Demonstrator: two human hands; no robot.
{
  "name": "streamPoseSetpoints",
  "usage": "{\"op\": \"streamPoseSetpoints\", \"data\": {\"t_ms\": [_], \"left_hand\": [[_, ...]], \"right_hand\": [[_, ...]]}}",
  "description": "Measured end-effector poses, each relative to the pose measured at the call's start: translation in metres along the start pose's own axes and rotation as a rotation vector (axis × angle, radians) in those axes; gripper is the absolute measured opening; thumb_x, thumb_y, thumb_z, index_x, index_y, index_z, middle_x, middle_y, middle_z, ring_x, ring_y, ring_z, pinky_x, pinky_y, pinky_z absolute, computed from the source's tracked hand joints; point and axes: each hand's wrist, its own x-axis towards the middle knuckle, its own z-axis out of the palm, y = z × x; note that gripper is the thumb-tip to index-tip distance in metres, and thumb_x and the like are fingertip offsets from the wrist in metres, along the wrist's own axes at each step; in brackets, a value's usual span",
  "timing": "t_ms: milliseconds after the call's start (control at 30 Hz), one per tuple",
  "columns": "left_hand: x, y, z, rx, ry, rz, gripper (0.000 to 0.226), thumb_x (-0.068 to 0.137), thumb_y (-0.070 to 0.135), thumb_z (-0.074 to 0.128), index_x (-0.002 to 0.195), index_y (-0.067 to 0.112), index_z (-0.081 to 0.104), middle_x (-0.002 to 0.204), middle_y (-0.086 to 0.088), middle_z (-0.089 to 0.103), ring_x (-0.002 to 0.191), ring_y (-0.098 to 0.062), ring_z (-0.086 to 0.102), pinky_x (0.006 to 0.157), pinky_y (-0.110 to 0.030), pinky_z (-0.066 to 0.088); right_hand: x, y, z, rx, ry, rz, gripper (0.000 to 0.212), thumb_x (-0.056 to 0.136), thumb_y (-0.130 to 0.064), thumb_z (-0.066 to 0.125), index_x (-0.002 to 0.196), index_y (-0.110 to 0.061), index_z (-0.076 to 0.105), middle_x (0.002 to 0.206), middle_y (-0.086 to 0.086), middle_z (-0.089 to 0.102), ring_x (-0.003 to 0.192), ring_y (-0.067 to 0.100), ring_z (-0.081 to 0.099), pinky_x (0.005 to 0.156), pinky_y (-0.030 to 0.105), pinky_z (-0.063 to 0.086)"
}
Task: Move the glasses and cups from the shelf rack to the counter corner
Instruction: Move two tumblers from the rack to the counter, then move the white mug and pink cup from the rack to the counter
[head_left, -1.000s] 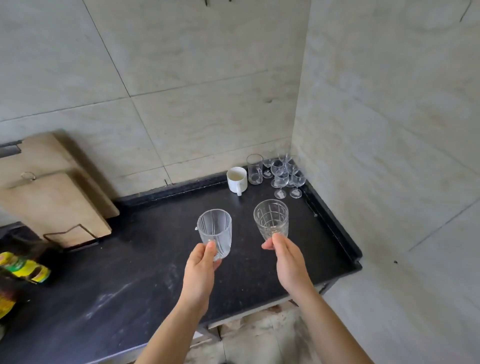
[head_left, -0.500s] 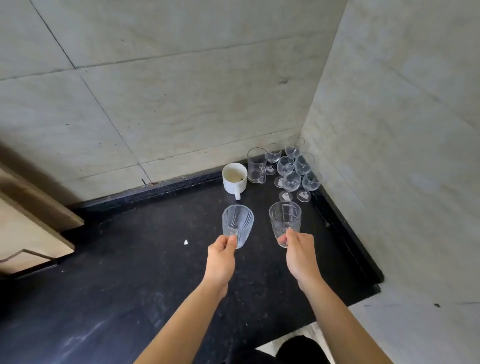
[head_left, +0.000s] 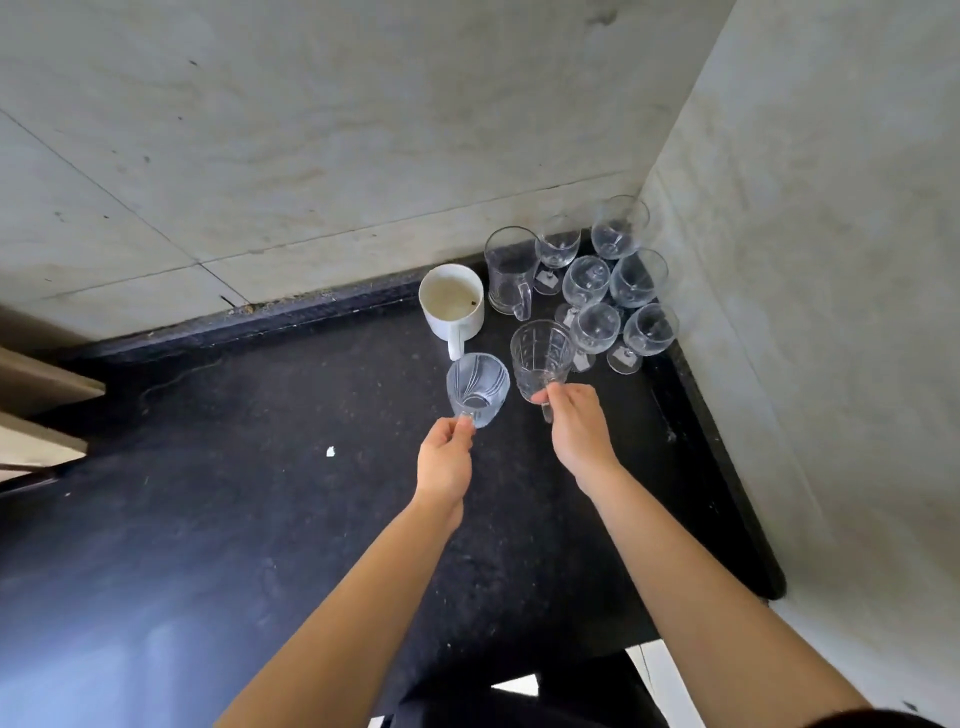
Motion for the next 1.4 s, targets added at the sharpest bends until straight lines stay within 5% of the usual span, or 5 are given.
{"op": "streamPoseSetpoints", "data": {"t_ms": [433,600,700,867,1400], "left_hand": [[0.016,0.005,0.033,-0.005,0.109,-0.006,0.022,0.100,0.042,0.054,0.095,0.026,0.068,0.091,0.009,0.066,0.086,-0.008,0.059,0.083,-0.030,0.052],[0.005,0.020,0.028,0.177,0.115,0.066,0.023,0.101,0.040,0.050,0.094,0.025,0.066,0.080,0.012,0.062,0.074,-0.008,0.055,0.063,-0.024,0.046],[-0.008,0.038,0.019,0.390,0.111,0.234,0.031,0.103,0.034,0.039,0.092,0.015,0.060,0.087,0.005,0.061,0.086,-0.020,0.055,0.069,-0.031,0.042],[-0.038,0.069,-0.019,0.790,0.250,0.451,0.057,0.104,0.046,0.034,0.154,0.019,0.033,0.164,-0.006,0.025,0.149,-0.029,0.022,0.120,-0.045,0.021],[-0.275,-0.024,-0.248,0.979,1.176,0.247,0.073,0.098,0.060,0.023,0.159,0.021,0.017,0.167,-0.016,0.003,0.154,-0.035,-0.002,0.120,-0.060,0.005]], "right_hand": [[0.025,0.007,0.002,0.018,-0.065,-0.028,0.035,0.109,-0.028,0.035,0.109,-0.021,0.069,0.104,-0.022,0.046,0.120,0.012,0.049,0.108,0.032,0.037],[0.023,-0.002,-0.008,-0.053,0.029,-0.043,0.042,0.105,-0.029,0.044,0.070,-0.011,0.058,0.075,-0.002,0.053,0.075,0.016,0.050,0.076,0.038,0.043],[0.012,-0.012,-0.020,-0.141,0.067,-0.057,0.036,0.105,-0.036,0.047,0.120,-0.011,0.068,0.121,0.007,0.063,0.108,0.020,0.061,0.092,0.032,0.043],[-0.011,-0.040,-0.037,-0.408,0.173,-0.537,0.045,0.106,-0.034,0.047,0.145,-0.013,0.050,0.144,0.012,0.054,0.133,0.027,0.050,0.104,0.039,0.045],[-0.201,-0.110,0.145,-0.584,-0.316,-1.380,0.071,0.102,-0.057,0.041,0.162,-0.025,0.019,0.170,0.015,-0.005,0.156,0.038,-0.001,0.124,0.055,0.000]]}}
